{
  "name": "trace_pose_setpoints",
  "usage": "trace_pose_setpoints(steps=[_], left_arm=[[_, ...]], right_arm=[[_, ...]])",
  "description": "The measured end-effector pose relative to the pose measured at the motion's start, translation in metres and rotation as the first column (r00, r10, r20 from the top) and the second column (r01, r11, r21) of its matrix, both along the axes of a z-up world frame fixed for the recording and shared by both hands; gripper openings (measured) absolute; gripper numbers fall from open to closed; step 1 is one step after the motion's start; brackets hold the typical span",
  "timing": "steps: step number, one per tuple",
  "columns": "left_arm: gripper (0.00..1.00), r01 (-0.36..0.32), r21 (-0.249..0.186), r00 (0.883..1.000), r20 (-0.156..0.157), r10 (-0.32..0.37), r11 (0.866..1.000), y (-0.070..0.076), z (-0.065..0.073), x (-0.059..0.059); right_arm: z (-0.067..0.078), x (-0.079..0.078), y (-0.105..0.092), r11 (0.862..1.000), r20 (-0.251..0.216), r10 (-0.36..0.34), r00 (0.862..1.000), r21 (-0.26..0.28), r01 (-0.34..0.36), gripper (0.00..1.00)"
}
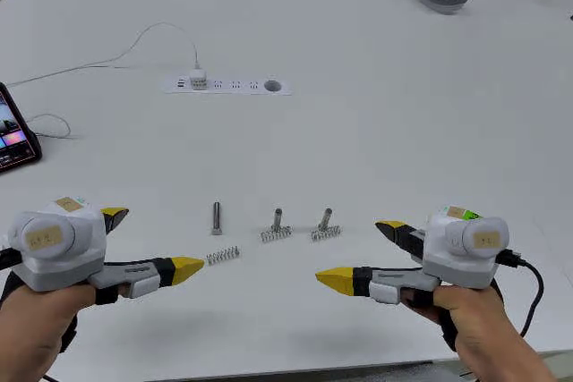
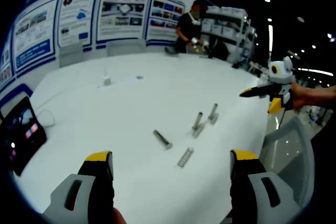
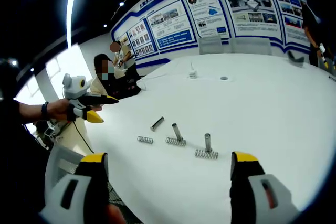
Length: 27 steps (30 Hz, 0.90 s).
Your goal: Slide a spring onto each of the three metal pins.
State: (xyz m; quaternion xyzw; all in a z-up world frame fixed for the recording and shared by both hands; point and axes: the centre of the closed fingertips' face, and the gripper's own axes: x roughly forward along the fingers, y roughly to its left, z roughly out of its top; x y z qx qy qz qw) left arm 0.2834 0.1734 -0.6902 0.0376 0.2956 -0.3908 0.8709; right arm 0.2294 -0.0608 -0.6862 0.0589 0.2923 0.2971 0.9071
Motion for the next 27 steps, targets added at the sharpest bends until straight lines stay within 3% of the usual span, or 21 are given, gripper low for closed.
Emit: trace_pose_setpoints(steps=[13,27], left_arm=[[0.91,-0.013,-0.01,1.0,-0.023,0.013,1.0,-0.001,-0.009,0.007],[0.87,-0.003,-0.023,0.998,-0.058,0.002,1.0,-0.022,-0.024,0.024]], right_arm=[[-0.002,-0.002,-0.003,1.0,-0.012,-0.005,1.0,0.003,0.005,0.99],[-0.005,-0.008,-0.01,1.0,-0.022,-0.028,0.999,0.008,0.028,0.99]])
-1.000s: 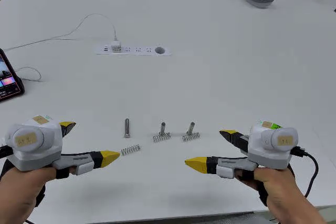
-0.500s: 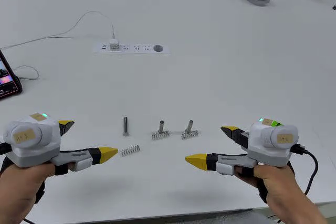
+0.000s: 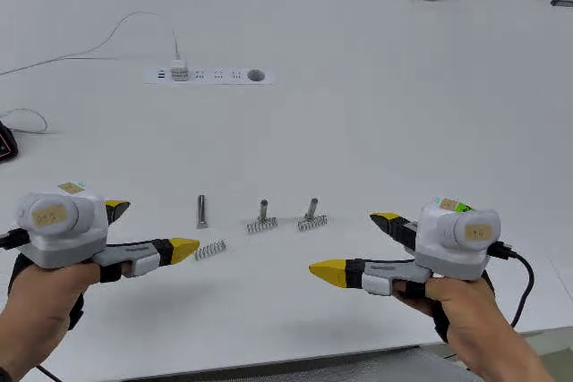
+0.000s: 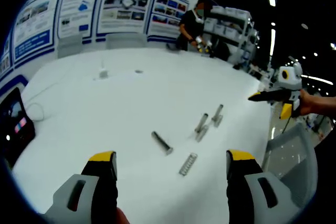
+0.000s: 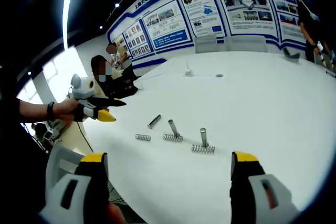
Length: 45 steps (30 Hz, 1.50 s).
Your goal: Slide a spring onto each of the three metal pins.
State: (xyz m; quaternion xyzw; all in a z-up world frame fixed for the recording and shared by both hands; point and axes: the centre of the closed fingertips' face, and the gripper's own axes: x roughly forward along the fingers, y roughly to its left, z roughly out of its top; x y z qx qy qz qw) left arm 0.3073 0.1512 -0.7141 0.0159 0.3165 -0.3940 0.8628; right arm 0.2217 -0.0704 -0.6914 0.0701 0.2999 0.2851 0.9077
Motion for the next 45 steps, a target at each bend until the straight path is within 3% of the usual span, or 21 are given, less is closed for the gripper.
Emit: trace_pose_setpoints(steps=[20,29,45], left_arm=[[0.78,0.027,0.021,0.999,-0.038,-0.026,0.999,-0.027,-0.025,0.028],[0.76,0.02,0.03,0.998,-0.056,-0.019,0.999,-0.034,-0.035,0.041],[0.69,0.02,0.048,0.996,-0.092,-0.016,0.999,-0.043,-0.055,0.053]], right_arm=[[-0.004,-0.005,-0.005,1.0,-0.012,-0.017,1.0,0.001,0.017,0.99],[-0.004,-0.005,-0.004,1.0,-0.014,-0.017,1.0,0.009,0.017,0.99],[-0.007,-0.003,-0.002,1.0,-0.023,-0.012,1.0,0.018,0.013,0.99]])
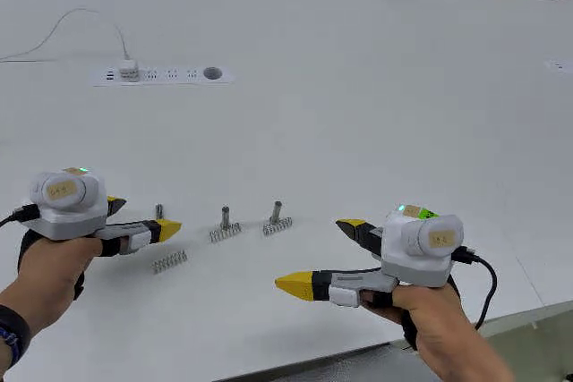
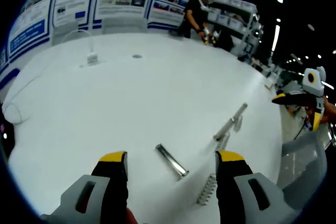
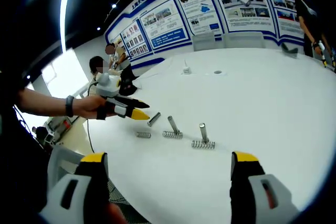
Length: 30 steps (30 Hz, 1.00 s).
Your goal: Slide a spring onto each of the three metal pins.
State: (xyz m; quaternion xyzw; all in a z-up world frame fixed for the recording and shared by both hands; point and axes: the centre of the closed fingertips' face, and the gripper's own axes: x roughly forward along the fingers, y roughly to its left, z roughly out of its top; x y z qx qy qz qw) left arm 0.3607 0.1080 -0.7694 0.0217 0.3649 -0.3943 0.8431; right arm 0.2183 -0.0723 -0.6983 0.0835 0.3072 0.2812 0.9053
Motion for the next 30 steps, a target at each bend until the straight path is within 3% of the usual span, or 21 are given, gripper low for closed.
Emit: trace_pose_setpoints(steps=[20,30], left_arm=[[0.43,-0.03,0.034,0.999,-0.037,0.031,0.999,-0.009,-0.019,0.004],[0.28,-0.079,0.066,0.995,-0.06,0.083,0.995,-0.007,-0.024,0.008]], right_arm=[[-0.004,0.001,0.002,1.0,-0.015,0.008,1.0,0.005,-0.008,0.98],[-0.003,0.003,0.0,1.0,-0.008,0.001,1.0,0.01,-0.001,0.97]])
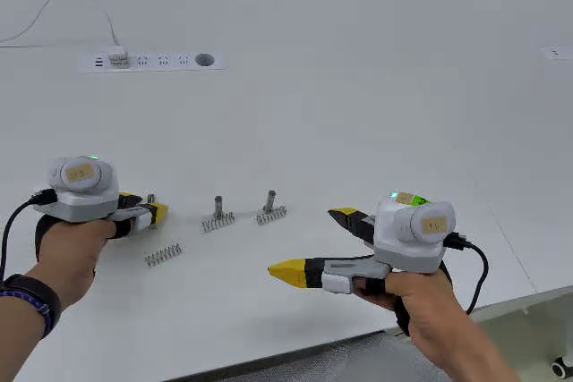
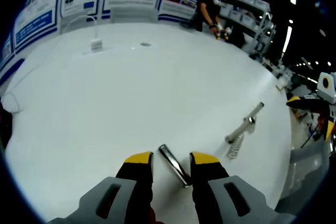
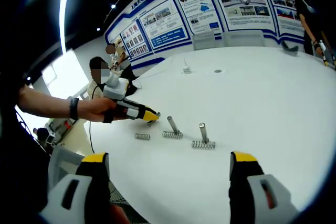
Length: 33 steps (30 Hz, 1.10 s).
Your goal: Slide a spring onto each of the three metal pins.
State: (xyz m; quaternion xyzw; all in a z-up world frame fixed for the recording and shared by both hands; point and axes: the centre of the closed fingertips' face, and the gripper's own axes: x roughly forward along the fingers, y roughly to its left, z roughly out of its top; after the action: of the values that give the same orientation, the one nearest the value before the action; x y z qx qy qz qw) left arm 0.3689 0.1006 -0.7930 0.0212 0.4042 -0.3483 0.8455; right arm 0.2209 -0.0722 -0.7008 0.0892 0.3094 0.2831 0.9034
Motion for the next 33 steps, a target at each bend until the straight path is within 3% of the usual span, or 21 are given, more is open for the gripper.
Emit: trace_pose_setpoints(steps=[7,21,23,25,28,33], left_arm=[[0.18,0.032,0.082,0.999,0.024,-0.034,0.996,0.0,-0.002,0.003],[0.11,0.081,0.163,0.996,0.026,-0.086,0.983,0.002,-0.003,0.008],[0.11,0.096,0.189,0.994,0.025,-0.102,0.977,0.001,-0.004,0.008],[0.13,0.111,0.215,0.991,0.044,-0.123,0.97,-0.001,-0.003,0.009],[0.14,0.151,0.298,0.981,0.075,-0.181,0.943,0.001,-0.004,0.011],[0.11,0.155,0.313,0.976,0.099,-0.194,0.937,-0.003,-0.005,0.009]], right_arm=[[-0.001,0.0,0.002,1.0,-0.007,0.005,1.0,0.002,-0.005,0.96],[-0.002,0.002,0.008,1.0,-0.009,0.02,1.0,0.015,-0.02,0.96],[-0.001,0.002,0.01,1.0,-0.009,0.022,1.0,0.023,-0.021,0.96],[-0.001,0.003,0.011,0.999,-0.009,0.023,1.0,0.025,-0.023,0.96],[-0.001,0.003,0.012,0.999,-0.013,0.027,1.0,0.027,-0.027,0.96],[-0.001,0.003,0.01,0.999,-0.012,0.02,1.0,0.032,-0.019,0.96]])
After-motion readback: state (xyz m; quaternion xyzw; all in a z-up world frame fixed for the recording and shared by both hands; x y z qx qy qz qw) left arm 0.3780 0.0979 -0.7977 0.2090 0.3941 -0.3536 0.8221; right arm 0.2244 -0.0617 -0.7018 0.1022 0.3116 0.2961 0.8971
